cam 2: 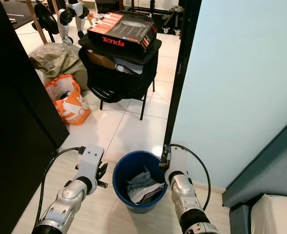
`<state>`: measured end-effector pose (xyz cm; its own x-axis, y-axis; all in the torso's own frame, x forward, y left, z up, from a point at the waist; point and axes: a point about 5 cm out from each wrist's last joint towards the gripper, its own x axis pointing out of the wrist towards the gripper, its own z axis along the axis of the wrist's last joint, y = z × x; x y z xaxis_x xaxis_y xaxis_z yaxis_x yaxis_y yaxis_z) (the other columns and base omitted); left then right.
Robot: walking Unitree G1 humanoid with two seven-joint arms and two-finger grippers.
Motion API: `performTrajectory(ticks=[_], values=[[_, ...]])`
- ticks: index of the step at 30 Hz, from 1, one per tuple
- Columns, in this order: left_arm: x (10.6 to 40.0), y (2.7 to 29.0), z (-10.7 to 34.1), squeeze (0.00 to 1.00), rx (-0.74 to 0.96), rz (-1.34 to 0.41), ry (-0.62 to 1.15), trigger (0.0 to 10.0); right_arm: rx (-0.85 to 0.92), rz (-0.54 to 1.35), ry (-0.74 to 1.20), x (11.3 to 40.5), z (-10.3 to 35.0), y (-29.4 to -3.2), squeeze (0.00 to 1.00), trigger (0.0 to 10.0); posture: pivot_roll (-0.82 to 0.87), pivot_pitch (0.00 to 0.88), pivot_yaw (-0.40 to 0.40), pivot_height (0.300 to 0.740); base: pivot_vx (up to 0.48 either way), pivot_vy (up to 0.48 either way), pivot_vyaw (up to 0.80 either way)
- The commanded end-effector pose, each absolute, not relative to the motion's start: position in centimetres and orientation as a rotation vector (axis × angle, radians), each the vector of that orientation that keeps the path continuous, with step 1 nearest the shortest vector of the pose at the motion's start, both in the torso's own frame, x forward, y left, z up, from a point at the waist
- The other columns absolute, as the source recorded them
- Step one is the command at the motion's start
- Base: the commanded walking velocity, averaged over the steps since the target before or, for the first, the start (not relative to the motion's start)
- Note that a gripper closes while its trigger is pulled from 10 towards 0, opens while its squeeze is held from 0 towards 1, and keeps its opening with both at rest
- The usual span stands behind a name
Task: Clean up the room
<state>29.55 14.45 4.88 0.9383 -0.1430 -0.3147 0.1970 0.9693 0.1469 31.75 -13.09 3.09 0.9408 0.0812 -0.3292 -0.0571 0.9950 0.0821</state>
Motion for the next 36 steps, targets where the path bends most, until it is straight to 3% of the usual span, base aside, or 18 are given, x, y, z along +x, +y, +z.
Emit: performTrajectory(ticks=[1, 22, 36], values=[[29.01, 14.55, 4.02, 0.00, 0.163, -0.162, 0.348, 10.0, 0.065, 0.069, 0.355, 31.46, 2.76, -13.08, 0.00, 10.0, 0.09, 0.120, -0.020, 0.728, 0.000, -0.480, 0.00], [28.80, 13.95, 3.82, 0.00, 0.100, -0.176, 0.365, 10.0, 0.033, 0.112, 0.386, 31.23, 2.48, -12.61, 0.00, 10.0, 0.08, 0.117, -0.038, 0.728, 0.000, -0.023, 0.00], [28.68, 14.29, 3.69, 0.00, 0.160, -0.157, 0.363, 10.0, -0.012, 0.117, 0.406, 30.78, 1.98, -12.61, 0.00, 10.0, 0.07, 0.110, -0.046, 0.728, 0.000, 0.000, 0.00]])
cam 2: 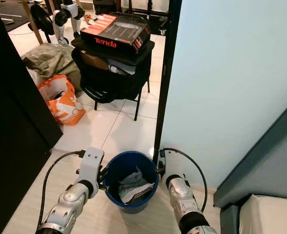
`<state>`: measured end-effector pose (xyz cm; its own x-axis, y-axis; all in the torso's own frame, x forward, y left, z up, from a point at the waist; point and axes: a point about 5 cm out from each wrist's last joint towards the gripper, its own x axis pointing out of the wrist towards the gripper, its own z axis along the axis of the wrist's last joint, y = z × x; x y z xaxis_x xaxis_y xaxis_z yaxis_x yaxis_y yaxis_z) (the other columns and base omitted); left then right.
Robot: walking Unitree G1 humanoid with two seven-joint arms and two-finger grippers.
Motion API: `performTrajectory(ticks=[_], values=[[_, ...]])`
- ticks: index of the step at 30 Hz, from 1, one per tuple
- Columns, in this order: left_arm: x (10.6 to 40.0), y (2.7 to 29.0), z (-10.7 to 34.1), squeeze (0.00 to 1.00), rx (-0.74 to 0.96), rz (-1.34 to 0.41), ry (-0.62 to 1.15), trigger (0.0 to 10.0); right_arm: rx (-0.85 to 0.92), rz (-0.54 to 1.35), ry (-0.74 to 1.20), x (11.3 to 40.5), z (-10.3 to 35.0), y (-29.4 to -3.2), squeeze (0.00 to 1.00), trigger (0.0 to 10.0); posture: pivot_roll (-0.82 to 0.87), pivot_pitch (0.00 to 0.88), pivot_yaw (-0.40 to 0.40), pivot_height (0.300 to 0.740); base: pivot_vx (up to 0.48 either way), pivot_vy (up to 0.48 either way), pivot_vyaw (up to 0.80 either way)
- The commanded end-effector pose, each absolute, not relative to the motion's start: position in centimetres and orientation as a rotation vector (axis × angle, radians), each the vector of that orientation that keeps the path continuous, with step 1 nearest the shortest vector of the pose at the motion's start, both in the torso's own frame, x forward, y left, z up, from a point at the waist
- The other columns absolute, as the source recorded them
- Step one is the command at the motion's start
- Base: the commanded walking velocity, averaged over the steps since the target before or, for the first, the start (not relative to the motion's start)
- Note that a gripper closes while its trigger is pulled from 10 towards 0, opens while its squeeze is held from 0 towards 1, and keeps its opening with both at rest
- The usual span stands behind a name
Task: Clean up the room
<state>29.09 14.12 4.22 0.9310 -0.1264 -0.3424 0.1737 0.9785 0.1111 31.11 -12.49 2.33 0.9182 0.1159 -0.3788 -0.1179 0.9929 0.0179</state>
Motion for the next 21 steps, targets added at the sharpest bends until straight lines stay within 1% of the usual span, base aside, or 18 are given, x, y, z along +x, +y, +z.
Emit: performTrajectory(ticks=[1, 8, 12, 21], values=[[28.7, 14.3, 3.7, 0.00, 0.160, -0.157, 0.363, 10.0, -0.012, 0.117, 0.406, 30.8, 2.0, -12.6, 0.00, 10.0, 0.07, 0.110, -0.046, 0.728, 0.000, 0.000, 0.00], [28.7, 14.3, 3.7, 0.00, 0.161, -0.150, 0.363, 10.0, -0.009, 0.110, 0.410, 30.7, 1.9, -12.7, 0.00, 10.0, 0.07, 0.111, -0.046, 0.728, 0.000, 0.000, 0.00], [28.8, 13.7, 3.7, 0.00, 0.144, -0.147, 0.349, 10.0, -0.008, 0.075, 0.435, 30.1, 1.4, -13.2, 0.00, 10.0, 0.05, 0.110, -0.035, 0.728, 0.000, 0.000, -0.80], [29.0, 13.6, 3.8, 0.00, 0.157, -0.159, 0.347, 10.0, -0.017, 0.042, 0.449, 29.8, 1.1, -13.7, 0.00, 10.0, 0.04, 0.110, -0.026, 0.728, 0.000, 0.000, -0.80]])
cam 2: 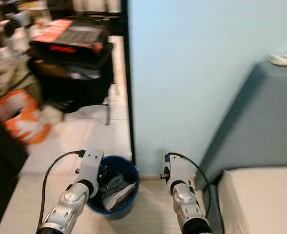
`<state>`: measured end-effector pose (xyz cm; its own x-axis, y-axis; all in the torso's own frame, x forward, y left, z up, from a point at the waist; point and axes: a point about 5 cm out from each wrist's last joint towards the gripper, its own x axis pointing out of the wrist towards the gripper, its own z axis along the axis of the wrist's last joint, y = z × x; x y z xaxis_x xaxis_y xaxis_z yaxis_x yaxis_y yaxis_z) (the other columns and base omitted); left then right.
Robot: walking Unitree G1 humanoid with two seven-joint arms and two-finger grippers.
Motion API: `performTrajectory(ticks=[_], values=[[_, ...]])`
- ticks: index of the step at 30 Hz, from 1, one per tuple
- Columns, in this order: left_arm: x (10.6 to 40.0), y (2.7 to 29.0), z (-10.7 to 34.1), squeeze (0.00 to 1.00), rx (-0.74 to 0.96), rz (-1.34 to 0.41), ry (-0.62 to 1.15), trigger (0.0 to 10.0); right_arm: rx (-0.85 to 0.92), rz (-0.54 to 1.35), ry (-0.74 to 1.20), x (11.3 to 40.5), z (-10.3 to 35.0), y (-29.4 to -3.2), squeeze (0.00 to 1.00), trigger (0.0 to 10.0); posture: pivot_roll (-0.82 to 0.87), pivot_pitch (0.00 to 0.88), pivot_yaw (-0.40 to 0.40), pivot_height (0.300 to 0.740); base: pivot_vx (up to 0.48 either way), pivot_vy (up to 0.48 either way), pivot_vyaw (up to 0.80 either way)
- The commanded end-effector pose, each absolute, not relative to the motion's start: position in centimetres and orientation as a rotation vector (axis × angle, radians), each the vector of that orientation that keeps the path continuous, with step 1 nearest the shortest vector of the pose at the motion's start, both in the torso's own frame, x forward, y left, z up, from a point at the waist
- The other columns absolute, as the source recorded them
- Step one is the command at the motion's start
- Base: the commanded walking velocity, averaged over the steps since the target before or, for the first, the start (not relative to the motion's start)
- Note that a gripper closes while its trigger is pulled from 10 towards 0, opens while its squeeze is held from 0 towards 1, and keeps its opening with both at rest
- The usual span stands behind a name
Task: Clean up the room
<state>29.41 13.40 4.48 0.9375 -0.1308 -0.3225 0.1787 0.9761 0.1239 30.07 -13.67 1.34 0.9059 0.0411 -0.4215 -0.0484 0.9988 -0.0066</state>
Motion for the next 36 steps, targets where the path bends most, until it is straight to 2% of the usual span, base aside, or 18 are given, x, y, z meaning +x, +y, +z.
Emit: performTrajectory(ticks=[1, 4, 20, 24, 36], values=[[29.05, 13.56, 3.79, 0.00, 0.157, -0.159, 0.347, 10.0, -0.017, 0.042, 0.449, 29.77, 1.07, -13.68, 0.00, 10.0, 0.04, 0.110, -0.026, 0.728, 0.000, 0.000, -0.80], [29.08, 13.52, 3.86, 0.00, 0.157, -0.159, 0.343, 10.0, -0.022, 0.043, 0.446, 29.75, 1.13, -13.69, 0.00, 10.0, 0.04, 0.110, -0.026, 0.728, 0.000, 0.000, -0.80], [28.79, 14.03, 3.80, 0.00, 0.143, -0.124, 0.332, 10.0, -0.099, 0.157, 0.450, 30.05, 1.46, -12.84, 0.00, 10.0, 0.05, 0.092, -0.055, 0.728, 0.000, 0.000, 0.00], [28.70, 13.97, 3.76, 0.00, 0.144, -0.125, 0.331, 10.0, -0.106, 0.168, 0.455, 29.97, 1.41, -12.75, 0.00, 10.0, 0.05, 0.092, -0.055, 0.728, 0.000, 0.000, 0.76], [28.72, 13.73, 3.55, 0.00, 0.149, -0.132, 0.338, 10.0, -0.075, 0.138, 0.464, 29.82, 1.16, -13.13, 0.00, 10.0, 0.05, 0.084, -0.050, 0.728, 0.000, 0.000, 0.00]])
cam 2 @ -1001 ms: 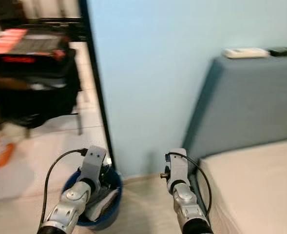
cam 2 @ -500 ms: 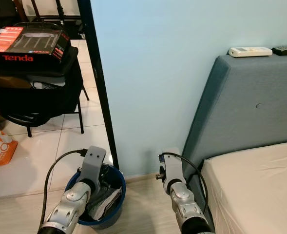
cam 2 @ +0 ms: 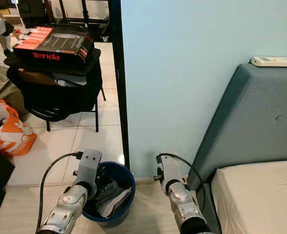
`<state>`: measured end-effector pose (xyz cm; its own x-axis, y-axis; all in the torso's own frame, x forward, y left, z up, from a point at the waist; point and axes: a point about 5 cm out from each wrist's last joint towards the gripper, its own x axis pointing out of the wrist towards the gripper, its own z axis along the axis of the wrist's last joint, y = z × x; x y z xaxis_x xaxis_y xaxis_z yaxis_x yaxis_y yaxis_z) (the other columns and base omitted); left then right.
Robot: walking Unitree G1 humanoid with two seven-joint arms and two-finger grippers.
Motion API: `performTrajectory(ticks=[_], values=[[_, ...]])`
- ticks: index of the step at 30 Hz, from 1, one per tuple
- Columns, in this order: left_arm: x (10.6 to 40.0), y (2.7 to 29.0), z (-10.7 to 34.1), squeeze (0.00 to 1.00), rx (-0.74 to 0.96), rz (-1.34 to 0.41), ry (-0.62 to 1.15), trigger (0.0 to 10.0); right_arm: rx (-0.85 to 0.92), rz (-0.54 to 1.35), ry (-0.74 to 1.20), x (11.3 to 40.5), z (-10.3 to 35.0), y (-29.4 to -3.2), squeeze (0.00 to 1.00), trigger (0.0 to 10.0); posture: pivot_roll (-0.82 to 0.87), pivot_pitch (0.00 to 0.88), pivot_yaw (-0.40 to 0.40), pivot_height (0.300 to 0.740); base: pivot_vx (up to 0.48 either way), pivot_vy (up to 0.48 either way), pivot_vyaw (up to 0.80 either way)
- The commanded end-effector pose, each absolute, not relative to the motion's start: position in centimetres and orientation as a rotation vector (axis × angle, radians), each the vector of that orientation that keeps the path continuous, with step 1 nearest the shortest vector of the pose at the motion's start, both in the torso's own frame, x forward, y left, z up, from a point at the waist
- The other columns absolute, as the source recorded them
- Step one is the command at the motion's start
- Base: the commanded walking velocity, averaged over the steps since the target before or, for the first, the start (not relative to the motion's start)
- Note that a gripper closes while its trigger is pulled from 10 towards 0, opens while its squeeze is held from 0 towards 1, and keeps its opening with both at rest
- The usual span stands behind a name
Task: Clean up the room
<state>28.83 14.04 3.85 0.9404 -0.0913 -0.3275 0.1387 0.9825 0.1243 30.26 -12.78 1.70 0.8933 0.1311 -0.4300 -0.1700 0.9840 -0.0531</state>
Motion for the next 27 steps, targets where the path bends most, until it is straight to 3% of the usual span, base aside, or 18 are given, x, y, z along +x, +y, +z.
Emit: performTrajectory(ticks=[1, 27], values=[[28.75, 13.70, 3.58, 0.00, 0.150, -0.133, 0.336, 10.0, -0.075, 0.136, 0.462, 29.82, 1.16, -13.17, 0.00, 10.0, 0.05, 0.083, -0.049, 0.728, 0.000, 0.000, 0.00], [28.77, 13.69, 3.34, 0.00, 0.144, -0.120, 0.350, 10.0, -0.065, 0.098, 0.461, 29.89, 1.25, -13.59, 0.00, 10.0, 0.04, 0.089, -0.048, 0.728, 0.000, 0.000, 0.00]])
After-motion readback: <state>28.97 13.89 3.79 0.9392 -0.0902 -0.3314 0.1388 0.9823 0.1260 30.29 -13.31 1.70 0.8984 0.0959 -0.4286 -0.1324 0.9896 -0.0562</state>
